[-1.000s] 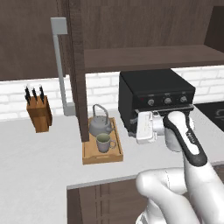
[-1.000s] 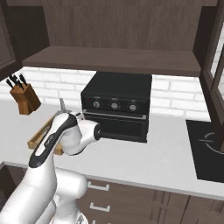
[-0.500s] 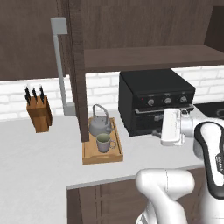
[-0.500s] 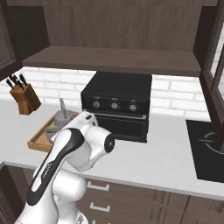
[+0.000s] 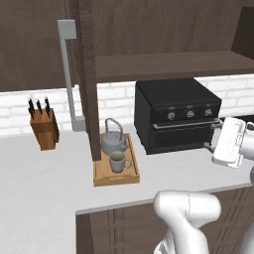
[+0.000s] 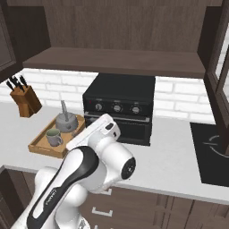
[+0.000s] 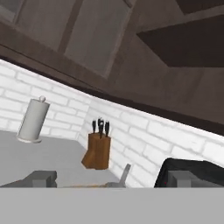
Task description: Pick the kettle from the counter and place it on the tray. Then pick the mug from the cabinet and place it on the tray. Then close the cabinet doors.
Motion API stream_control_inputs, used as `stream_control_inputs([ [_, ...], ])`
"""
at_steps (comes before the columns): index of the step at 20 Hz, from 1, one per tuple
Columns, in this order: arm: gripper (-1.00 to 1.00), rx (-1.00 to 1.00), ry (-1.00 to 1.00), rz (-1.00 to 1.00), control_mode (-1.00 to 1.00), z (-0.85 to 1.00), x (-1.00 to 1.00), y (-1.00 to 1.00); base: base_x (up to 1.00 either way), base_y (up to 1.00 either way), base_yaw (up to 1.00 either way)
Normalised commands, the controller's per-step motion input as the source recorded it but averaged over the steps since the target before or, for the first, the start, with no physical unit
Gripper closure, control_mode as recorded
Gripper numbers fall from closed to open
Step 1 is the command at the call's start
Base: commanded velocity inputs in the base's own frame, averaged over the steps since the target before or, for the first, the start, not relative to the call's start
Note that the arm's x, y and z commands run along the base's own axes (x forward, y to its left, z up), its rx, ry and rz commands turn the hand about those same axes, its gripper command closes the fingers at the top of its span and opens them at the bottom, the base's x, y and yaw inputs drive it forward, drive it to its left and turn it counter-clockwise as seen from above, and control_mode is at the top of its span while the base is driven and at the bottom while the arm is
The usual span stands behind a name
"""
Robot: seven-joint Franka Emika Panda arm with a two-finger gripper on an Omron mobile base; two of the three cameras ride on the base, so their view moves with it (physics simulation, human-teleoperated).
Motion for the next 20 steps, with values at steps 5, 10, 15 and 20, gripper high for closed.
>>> stream_control_inputs([
  [5, -1.00, 0.03, -0.14, -0.15, -1.00, 0.04, -0.26, -0.23, 0.00, 0.00, 0.00],
  [10, -1.00, 0.06, -0.05, -0.15, -1.00, 0.02, -0.28, -0.33, 0.00, 0.00, 0.00],
  [15, -1.00, 0.06, -0.03, -0.15, -1.00, 0.00, -0.27, -0.35, 0.00, 0.00, 0.00],
  [20, -1.00, 0.13, -0.02, -0.23, -1.00, 0.10, -0.28, -0.62, 0.00, 0.00, 0.00],
])
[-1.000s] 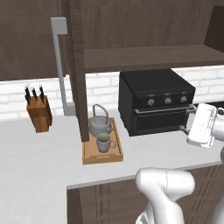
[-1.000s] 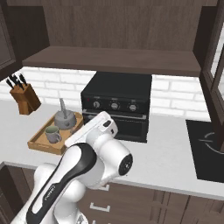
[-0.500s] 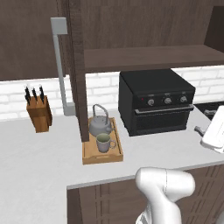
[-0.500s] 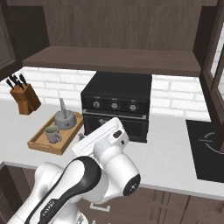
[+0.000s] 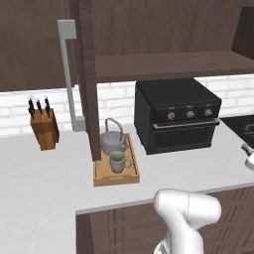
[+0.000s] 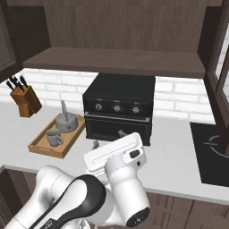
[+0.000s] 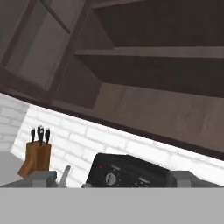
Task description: Pick the kettle from the counter and place it on the tray. Then pick the mug from the cabinet and place it on the tray. Then close the cabinet doors.
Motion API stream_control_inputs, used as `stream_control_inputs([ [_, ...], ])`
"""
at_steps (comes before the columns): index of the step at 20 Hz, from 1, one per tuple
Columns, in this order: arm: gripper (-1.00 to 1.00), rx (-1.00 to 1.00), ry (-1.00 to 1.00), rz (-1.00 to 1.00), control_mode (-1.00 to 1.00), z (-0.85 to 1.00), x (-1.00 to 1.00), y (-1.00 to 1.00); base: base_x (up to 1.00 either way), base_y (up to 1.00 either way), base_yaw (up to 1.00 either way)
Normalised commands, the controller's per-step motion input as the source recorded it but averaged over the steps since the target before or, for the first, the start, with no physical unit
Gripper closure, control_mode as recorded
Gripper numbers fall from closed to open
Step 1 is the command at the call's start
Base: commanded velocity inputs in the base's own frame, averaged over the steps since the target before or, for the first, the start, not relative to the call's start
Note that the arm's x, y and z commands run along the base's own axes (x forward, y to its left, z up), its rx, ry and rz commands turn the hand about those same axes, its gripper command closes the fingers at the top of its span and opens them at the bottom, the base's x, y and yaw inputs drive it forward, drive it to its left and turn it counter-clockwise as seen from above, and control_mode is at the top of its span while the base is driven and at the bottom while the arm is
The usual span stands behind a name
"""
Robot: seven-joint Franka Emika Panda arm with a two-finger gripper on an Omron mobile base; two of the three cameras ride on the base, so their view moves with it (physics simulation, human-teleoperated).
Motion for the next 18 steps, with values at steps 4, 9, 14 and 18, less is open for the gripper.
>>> stream_control_inputs([
  [4, -1.00, 0.14, 0.00, -0.25, -1.00, 0.22, -0.07, -0.64, 0.00, 0.00, 0.00],
  [9, -1.00, 0.10, 0.00, -0.17, -1.00, 0.26, 0.00, -0.64, 0.00, 0.00, 0.00],
  [14, -1.00, 0.05, 0.00, -0.08, -1.00, 0.16, 0.00, -0.70, 0.00, 0.00, 0.00],
  [18, -1.00, 0.00, 0.01, -0.07, -1.00, -0.05, 0.00, -0.52, 0.00, 0.00, 0.00],
])
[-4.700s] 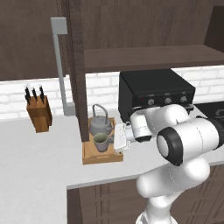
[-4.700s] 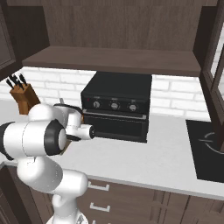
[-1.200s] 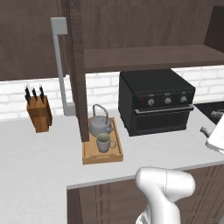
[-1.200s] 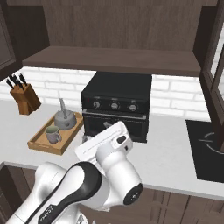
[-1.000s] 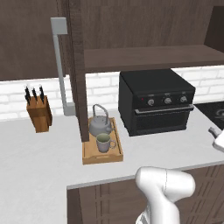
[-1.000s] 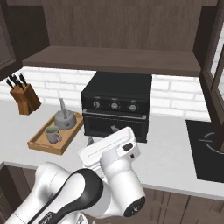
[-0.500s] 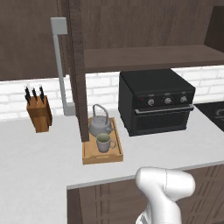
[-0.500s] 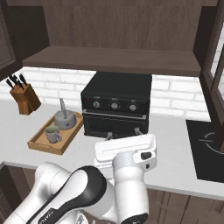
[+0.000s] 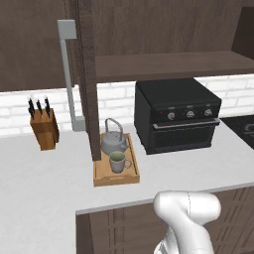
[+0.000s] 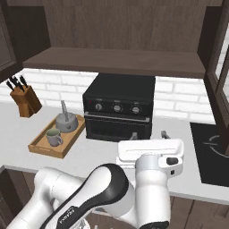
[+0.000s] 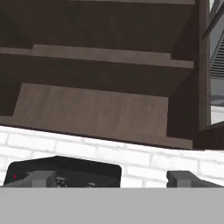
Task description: Pick the kettle from the counter and place it on the tray. Then pick the mug from the cabinet and place it on the tray. Then close the cabinet doors.
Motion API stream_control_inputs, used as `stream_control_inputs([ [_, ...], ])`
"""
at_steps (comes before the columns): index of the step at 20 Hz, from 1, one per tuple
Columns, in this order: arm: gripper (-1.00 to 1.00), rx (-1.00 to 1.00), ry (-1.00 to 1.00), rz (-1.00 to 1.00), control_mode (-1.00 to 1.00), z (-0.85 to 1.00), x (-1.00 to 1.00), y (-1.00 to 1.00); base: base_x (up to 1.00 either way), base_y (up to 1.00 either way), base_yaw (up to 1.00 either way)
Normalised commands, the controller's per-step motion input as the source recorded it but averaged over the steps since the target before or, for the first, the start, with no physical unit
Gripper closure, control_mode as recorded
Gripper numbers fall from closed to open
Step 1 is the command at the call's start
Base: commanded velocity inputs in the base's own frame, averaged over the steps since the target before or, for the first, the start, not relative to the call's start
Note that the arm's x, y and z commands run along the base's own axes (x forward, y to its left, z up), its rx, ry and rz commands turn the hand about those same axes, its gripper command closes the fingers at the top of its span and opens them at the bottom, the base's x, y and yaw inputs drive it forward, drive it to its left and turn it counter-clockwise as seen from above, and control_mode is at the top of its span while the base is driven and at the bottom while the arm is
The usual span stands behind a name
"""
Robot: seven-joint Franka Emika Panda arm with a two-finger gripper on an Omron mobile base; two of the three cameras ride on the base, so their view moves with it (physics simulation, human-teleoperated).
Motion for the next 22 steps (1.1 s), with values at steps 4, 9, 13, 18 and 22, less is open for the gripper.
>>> stream_control_inputs([
  [4, -1.00, 0.00, 0.00, 0.00, -1.00, -0.08, 0.00, -0.30, 0.00, 0.00, 0.00],
  [9, -1.00, 0.00, 0.00, 0.00, -1.00, -0.02, 0.04, -0.35, 0.00, 0.00, 0.00],
  [13, -1.00, 0.01, -0.03, 0.00, -1.00, -0.05, 0.12, -0.52, 0.00, 0.00, 0.00],
  [18, -1.00, 0.02, 0.00, 0.00, -1.00, -0.02, 0.14, -0.52, 0.00, 0.00, 0.00],
  [22, -1.00, 0.00, 0.00, 0.00, -1.00, -0.01, 0.13, -0.42, 0.00, 0.00, 0.00],
])
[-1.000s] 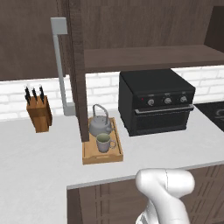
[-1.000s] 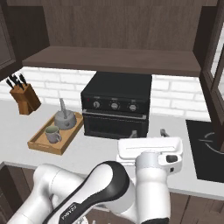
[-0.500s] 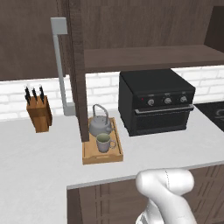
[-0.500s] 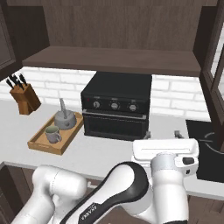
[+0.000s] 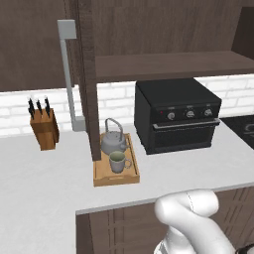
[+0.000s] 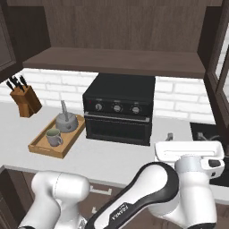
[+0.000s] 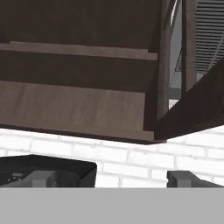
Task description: Pick the kettle from the counter and place it on the tray. Then pick the mug from the cabinet and place it on the tray. Then close the cabinet doors.
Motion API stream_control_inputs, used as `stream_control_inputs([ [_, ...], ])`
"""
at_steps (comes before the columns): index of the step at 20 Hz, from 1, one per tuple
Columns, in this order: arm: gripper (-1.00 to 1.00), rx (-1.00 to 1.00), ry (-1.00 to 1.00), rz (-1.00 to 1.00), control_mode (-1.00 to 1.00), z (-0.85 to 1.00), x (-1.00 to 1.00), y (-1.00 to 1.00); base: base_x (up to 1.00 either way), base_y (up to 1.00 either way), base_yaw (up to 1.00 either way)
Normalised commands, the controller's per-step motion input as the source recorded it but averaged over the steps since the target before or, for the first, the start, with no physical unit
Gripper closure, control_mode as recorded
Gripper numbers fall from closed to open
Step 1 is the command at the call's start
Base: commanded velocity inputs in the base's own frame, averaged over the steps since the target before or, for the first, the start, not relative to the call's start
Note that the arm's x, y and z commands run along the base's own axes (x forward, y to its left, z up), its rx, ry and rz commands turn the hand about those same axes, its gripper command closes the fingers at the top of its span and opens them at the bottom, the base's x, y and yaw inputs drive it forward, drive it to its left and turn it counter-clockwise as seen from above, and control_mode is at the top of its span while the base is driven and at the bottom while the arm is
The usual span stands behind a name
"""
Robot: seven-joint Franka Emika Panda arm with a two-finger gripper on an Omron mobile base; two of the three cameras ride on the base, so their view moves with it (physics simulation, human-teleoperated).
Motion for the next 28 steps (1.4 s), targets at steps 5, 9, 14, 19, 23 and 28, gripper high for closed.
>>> stream_control_inputs([
  [5, -1.00, 0.00, -0.01, 0.01, -1.00, -0.28, 0.14, -0.25, 0.00, 0.00, 0.00],
  [9, -1.00, 0.00, -0.07, 0.01, -1.00, -0.40, 0.07, -0.02, 0.00, 0.00, 0.00],
  [14, -1.00, 0.00, -0.21, 0.00, -1.00, 0.08, 0.00, -0.23, 0.00, 0.00, 0.00],
  [19, -1.00, 0.00, -0.12, 0.00, -1.00, 0.28, -0.01, -0.27, 0.00, 0.00, 0.00],
  [23, -1.00, 0.00, -0.01, 0.00, -1.00, 0.22, -0.03, -0.23, 0.00, 0.00, 0.00],
  [28, -1.00, -0.04, 0.00, 0.00, -1.00, 0.32, -0.12, -0.30, 0.00, 0.00, 0.00],
])
